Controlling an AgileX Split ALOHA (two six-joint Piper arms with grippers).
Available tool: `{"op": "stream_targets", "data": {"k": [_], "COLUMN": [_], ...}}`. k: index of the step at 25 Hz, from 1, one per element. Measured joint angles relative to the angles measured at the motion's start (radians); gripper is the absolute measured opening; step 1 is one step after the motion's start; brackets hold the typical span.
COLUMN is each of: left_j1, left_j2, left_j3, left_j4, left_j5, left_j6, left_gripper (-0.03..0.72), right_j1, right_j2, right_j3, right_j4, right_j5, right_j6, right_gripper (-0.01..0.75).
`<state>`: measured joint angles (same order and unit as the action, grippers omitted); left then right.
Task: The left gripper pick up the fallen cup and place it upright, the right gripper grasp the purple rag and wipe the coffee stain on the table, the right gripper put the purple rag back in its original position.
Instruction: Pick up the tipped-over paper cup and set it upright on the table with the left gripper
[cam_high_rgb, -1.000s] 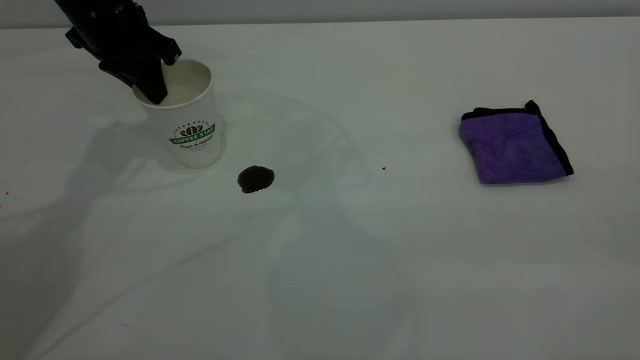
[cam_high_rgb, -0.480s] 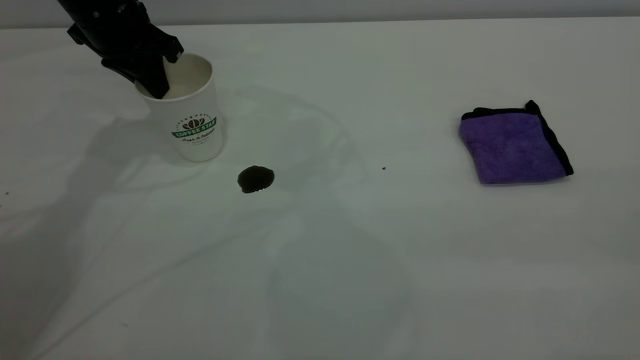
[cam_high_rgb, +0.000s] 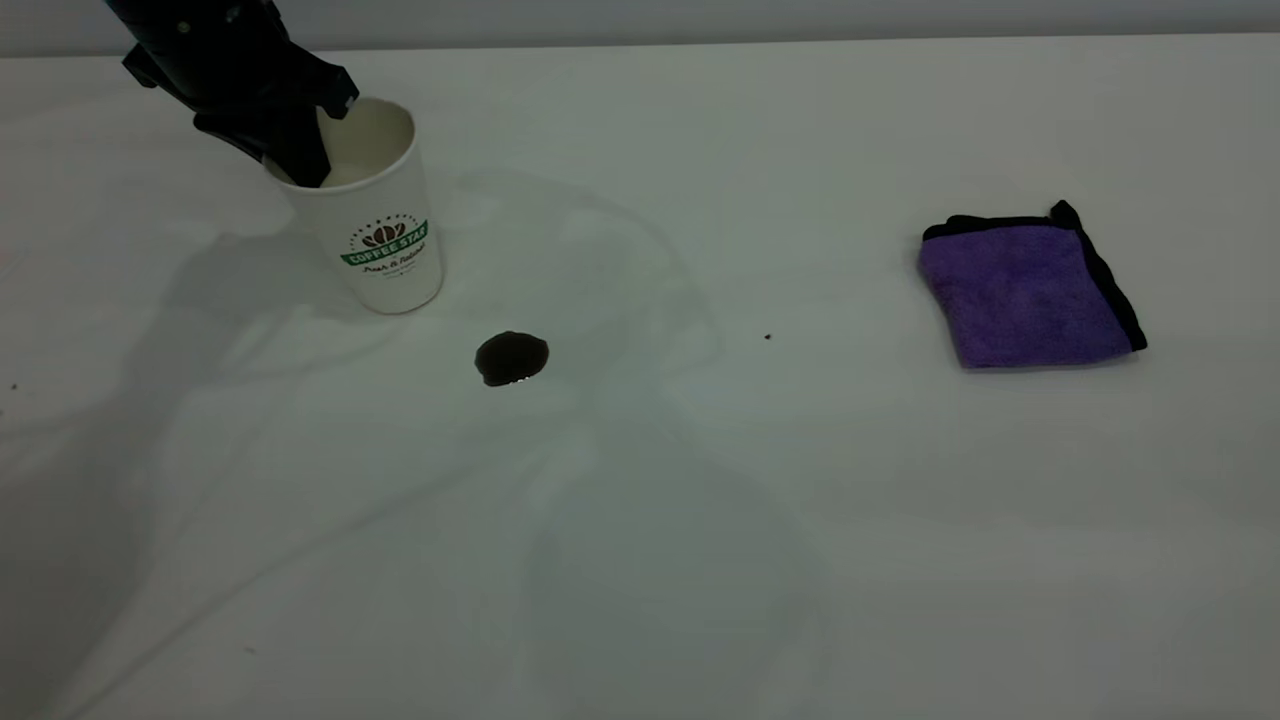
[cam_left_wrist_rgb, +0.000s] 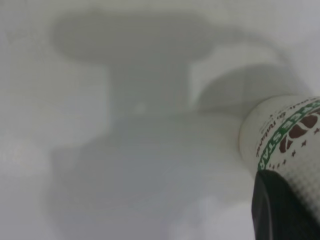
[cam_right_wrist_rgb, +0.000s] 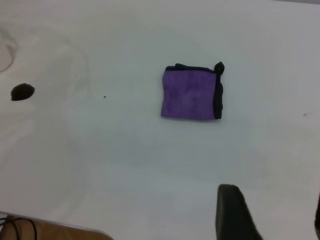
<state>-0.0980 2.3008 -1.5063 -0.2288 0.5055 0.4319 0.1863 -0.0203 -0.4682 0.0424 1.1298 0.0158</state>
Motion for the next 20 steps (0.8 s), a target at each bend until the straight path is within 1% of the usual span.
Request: {"op": "stream_targets", "data": {"k": [2, 4, 10, 12, 14, 20], "left_j1": [0.0, 0.001, 0.001, 0.001, 0.001, 0.001], "left_j2": [0.002, 0.003, 0.001, -0.007, -0.023, -0.066], "left_j3": [0.0, 0.0, 0.0, 0.0, 0.0, 0.0], "left_j4": [0.001, 0.001, -0.006, -0.016, -0.019, -0.019], "left_j5": [0.0, 0.002, 0.004, 0.007, 0.008, 0.038], "left_j6": [0.0, 0.0, 0.0, 0.0, 0.0, -0.001], "left_gripper": [0.072, 0.122, 0.361, 0.414, 0.445, 0.46], "right_j1": [0.0, 0.0, 0.0, 0.0, 0.0, 0.0], "right_j2": [0.0, 0.0, 0.0, 0.0, 0.0, 0.0], "right_j3": [0.0, 0.0, 0.0, 0.0, 0.0, 0.0], "right_j4": [0.0, 0.0, 0.0, 0.0, 0.0, 0.0], "right_j5": [0.0, 0.0, 0.0, 0.0, 0.0, 0.0], "right_j6": [0.0, 0.0, 0.0, 0.0, 0.0, 0.0], "right_gripper": [0.429, 0.429, 0.429, 0.429, 0.429, 0.429]}}
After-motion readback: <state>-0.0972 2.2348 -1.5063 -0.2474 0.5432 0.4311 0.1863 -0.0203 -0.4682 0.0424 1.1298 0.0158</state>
